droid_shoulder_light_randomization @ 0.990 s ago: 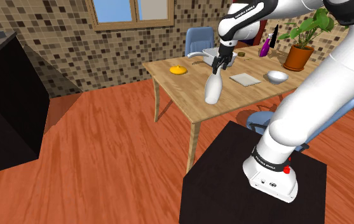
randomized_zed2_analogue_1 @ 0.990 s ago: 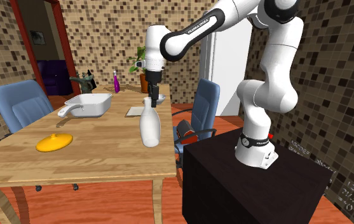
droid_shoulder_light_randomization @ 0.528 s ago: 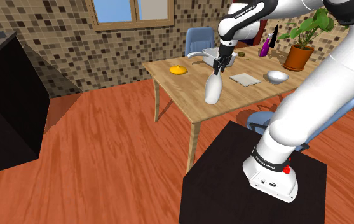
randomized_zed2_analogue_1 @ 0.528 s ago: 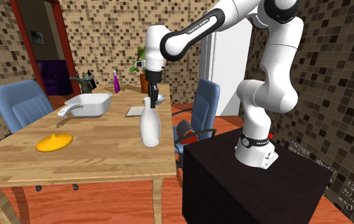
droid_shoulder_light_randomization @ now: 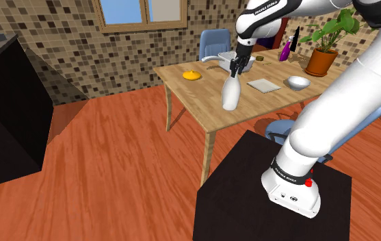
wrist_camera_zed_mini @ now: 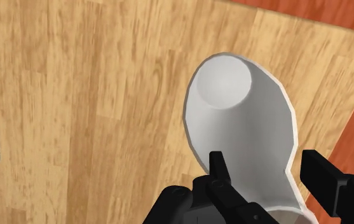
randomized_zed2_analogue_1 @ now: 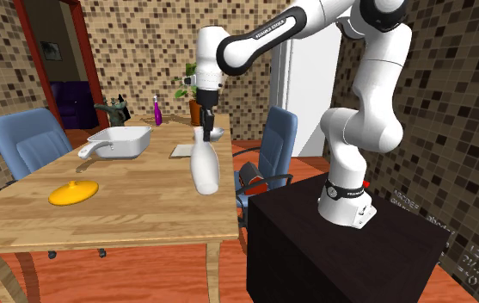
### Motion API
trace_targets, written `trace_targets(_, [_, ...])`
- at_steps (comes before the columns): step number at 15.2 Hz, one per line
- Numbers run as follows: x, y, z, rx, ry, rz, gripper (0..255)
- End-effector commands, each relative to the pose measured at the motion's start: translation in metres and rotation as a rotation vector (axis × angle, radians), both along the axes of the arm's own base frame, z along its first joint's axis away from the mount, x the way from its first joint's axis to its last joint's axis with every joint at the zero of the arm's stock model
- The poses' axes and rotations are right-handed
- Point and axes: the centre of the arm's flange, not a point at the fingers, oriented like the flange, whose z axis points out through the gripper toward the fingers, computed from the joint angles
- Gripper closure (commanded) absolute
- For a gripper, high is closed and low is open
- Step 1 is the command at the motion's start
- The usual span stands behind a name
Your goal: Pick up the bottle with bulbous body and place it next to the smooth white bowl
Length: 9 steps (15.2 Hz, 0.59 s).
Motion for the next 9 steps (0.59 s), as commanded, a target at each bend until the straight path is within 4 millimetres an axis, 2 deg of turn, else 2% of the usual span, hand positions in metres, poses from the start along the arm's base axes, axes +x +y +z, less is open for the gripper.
trace_targets(1, [0.0, 0.0, 0.012, 0.0, 0.0, 0.0, 255])
trace_targets(9, [0.0, 0.0, 0.055, 0.0, 0.0, 0.0, 255])
